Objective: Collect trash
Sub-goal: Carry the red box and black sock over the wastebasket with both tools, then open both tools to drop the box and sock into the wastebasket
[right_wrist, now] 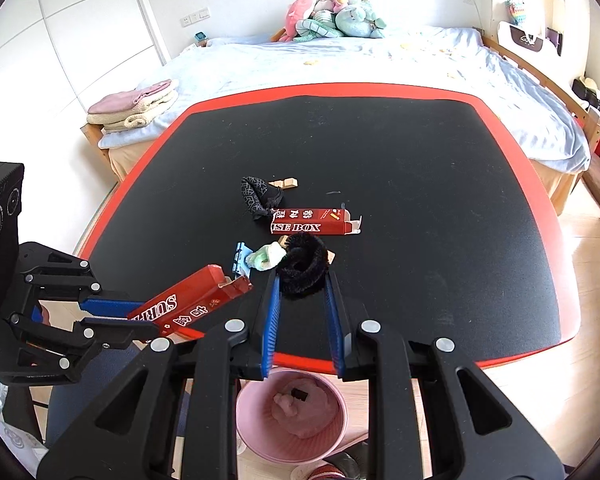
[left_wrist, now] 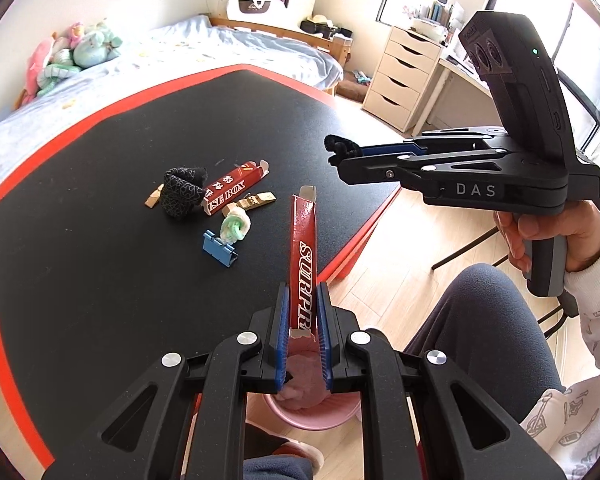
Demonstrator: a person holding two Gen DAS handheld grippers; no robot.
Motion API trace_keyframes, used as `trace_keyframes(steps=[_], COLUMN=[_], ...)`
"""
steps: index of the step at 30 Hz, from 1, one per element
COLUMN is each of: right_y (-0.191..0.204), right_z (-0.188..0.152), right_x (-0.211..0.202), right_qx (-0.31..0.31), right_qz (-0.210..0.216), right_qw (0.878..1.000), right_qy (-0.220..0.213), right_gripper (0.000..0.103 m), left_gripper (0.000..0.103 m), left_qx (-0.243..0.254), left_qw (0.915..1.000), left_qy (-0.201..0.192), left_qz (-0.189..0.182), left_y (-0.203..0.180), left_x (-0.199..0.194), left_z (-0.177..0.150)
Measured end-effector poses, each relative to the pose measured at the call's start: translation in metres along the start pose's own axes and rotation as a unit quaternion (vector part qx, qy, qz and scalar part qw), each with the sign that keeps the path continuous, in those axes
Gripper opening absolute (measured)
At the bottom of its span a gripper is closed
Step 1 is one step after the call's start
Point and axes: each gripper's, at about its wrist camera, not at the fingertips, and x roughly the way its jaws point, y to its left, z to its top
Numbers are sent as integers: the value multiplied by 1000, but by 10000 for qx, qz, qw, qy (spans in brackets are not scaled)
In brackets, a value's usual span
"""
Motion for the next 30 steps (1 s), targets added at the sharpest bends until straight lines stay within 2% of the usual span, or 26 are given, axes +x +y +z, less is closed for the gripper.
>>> trace_keyframes(steps=[17, 30], right_y=[26, 36], right_z=[-67, -102], right_x=[-60, -65], right_qx=[-57, -23], right_qz=[82, 286], right_qw=[9999, 9991], right_qy=[117, 301], right_gripper=[22, 22], left_gripper=[13, 13], left_qx=[25, 24], left_qw=[9999, 9998], left_qy=[30, 201], left_qz=[100, 88], left_y=[-39, -58], left_x=[-21, -13], left_z=[-21, -44])
